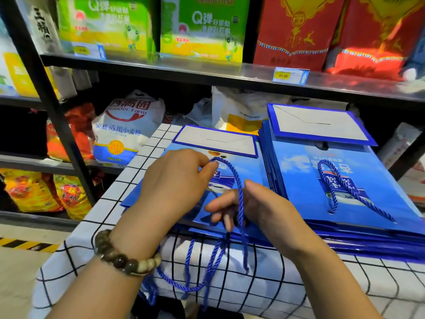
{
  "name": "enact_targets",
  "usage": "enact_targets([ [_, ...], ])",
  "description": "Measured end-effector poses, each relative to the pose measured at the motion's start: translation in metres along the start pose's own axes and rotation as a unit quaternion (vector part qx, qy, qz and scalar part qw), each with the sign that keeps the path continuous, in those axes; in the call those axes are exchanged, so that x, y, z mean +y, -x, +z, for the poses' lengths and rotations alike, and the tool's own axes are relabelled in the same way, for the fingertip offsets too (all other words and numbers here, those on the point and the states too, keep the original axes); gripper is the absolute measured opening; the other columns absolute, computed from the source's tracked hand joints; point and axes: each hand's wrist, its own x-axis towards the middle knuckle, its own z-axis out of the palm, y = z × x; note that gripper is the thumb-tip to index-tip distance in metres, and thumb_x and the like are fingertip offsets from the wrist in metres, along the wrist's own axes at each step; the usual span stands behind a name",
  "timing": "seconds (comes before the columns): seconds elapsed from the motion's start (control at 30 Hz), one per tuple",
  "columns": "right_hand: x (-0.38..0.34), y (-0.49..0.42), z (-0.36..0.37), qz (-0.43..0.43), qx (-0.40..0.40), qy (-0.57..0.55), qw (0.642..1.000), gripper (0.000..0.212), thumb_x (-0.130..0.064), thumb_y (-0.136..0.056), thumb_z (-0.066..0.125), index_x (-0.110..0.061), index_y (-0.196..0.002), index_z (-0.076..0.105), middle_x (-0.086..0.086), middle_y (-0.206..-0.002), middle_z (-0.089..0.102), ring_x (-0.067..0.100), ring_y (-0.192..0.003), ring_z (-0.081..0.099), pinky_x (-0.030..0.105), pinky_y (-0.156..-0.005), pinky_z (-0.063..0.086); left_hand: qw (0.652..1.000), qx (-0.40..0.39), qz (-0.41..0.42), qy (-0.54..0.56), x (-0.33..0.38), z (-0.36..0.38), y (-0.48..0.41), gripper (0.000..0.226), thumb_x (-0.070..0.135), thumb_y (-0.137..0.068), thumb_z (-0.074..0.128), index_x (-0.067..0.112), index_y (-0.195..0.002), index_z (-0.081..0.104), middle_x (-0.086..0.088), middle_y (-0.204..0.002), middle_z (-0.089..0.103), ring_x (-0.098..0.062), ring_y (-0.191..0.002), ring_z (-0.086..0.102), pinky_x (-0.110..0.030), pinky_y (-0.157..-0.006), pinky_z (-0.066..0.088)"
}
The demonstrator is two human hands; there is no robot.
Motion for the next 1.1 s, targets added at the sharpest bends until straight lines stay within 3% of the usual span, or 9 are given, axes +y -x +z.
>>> enact_targets([
  [0.1, -0.010, 0.008, 0.001, -0.022, -0.046, 0.000, 0.999, 0.031, -0.036, -0.083, 0.044, -0.019, -0.078, 0.069, 0.004, -0.067, 0.067, 0.011, -0.042, 0.046, 0.020, -0.044, 0.029, 0.999, 0.014, -0.018, -0.040, -0.005, 0.004, -0.001, 0.037, 0.045, -0.092, 0.042, 0.019, -0.073, 0.059, 0.001, -0.069, 0.055, -0.027, -0.081, 0.053, -0.029, -0.055, 0.029],
  [0.23, -0.019, -0.005, -0.002, -0.021, 0.057, -0.037, 0.997, 0.028, -0.012, -0.093, 0.044, -0.016, -0.074, 0.064, 0.002, -0.052, 0.058, 0.009, -0.033, 0.046, 0.016, -0.033, 0.028, 0.997, -0.062, -0.044, 0.003, -0.021, 0.011, 0.000, 0.032, 0.048, -0.083, 0.057, 0.035, -0.111, 0.054, 0.006, -0.099, 0.057, -0.019, -0.095, 0.055, -0.029, -0.071, 0.037],
  [0.37, -0.024, -0.022, -0.013, -0.038, 0.160, -0.107, 0.981, 0.026, -0.011, -0.094, 0.040, -0.007, -0.081, 0.062, 0.001, -0.048, 0.052, 0.010, -0.032, 0.041, 0.017, -0.032, 0.026, 0.981, 0.069, -0.030, 0.178, -0.021, 0.011, 0.015, 0.013, 0.039, -0.080, 0.061, 0.029, -0.074, 0.058, 0.006, -0.075, 0.055, -0.015, -0.068, 0.053, -0.032, -0.064, 0.040],
  [0.5, -0.024, -0.035, -0.018, -0.032, 0.183, -0.127, 0.974, 0.025, -0.011, -0.094, 0.040, -0.007, -0.081, 0.061, 0.000, -0.047, 0.051, 0.010, -0.033, 0.042, 0.017, -0.032, 0.028, 0.974, -0.102, -0.027, 0.202, -0.009, 0.010, 0.031, 0.039, 0.068, -0.062, 0.051, 0.032, -0.067, 0.066, 0.004, -0.065, 0.063, -0.012, -0.065, 0.057, -0.034, -0.065, 0.048],
  [0.63, -0.022, -0.038, -0.016, -0.020, 0.185, -0.118, 0.975, 0.023, -0.009, -0.094, 0.041, -0.006, -0.083, 0.061, 0.000, -0.048, 0.054, 0.010, -0.036, 0.047, 0.018, -0.033, 0.034, 0.991, -0.114, 0.005, 0.069, -0.001, 0.014, 0.030, 0.023, 0.052, -0.078, 0.059, 0.032, -0.071, 0.067, 0.010, -0.067, 0.062, -0.005, -0.071, 0.055, -0.024, -0.063, 0.045],
  [0.8, -0.020, -0.038, -0.014, 0.000, 0.203, -0.106, 0.973, 0.022, -0.009, -0.095, 0.042, -0.006, -0.082, 0.060, 0.002, -0.052, 0.056, 0.011, -0.040, 0.052, 0.018, -0.035, 0.040, 0.976, -0.178, 0.019, 0.123, 0.002, 0.019, 0.027, 0.021, 0.044, -0.075, 0.066, 0.025, -0.065, 0.066, 0.008, -0.050, 0.052, -0.009, -0.057, 0.049, -0.026, -0.058, 0.041],
  [0.9, -0.019, -0.032, -0.013, 0.039, 0.225, 0.075, 0.971, 0.020, -0.019, -0.091, 0.052, -0.006, -0.080, 0.062, 0.009, -0.069, 0.064, 0.020, -0.057, 0.062, 0.030, -0.053, 0.054, 0.979, -0.161, 0.014, 0.124, 0.002, 0.022, 0.024, 0.022, 0.036, -0.078, 0.066, 0.024, -0.062, 0.058, 0.006, -0.055, 0.055, -0.012, -0.061, 0.053, -0.027, -0.060, 0.043],
  [1.0, -0.015, -0.004, -0.014, 0.042, 0.267, 0.402, 0.875, 0.024, -0.035, -0.083, 0.060, -0.012, -0.089, 0.065, 0.003, -0.088, 0.069, 0.020, -0.085, 0.064, 0.038, -0.080, 0.051, 0.968, -0.153, -0.029, 0.199, -0.003, 0.018, 0.022, 0.019, 0.024, -0.079, 0.067, 0.018, -0.064, 0.058, 0.001, -0.058, 0.064, -0.012, -0.061, 0.063, -0.030, -0.066, 0.051],
  [1.1, -0.003, 0.034, -0.012, -0.052, 0.323, 0.387, 0.862, 0.014, -0.032, -0.076, 0.069, -0.026, -0.082, 0.058, -0.011, -0.079, 0.065, 0.009, -0.075, 0.063, 0.033, -0.073, 0.051, 0.956, -0.155, -0.044, 0.245, -0.007, 0.014, 0.022, 0.018, 0.016, -0.076, 0.070, 0.017, -0.061, 0.060, -0.001, -0.061, 0.069, -0.014, -0.065, 0.066, -0.030, -0.069, 0.052],
])
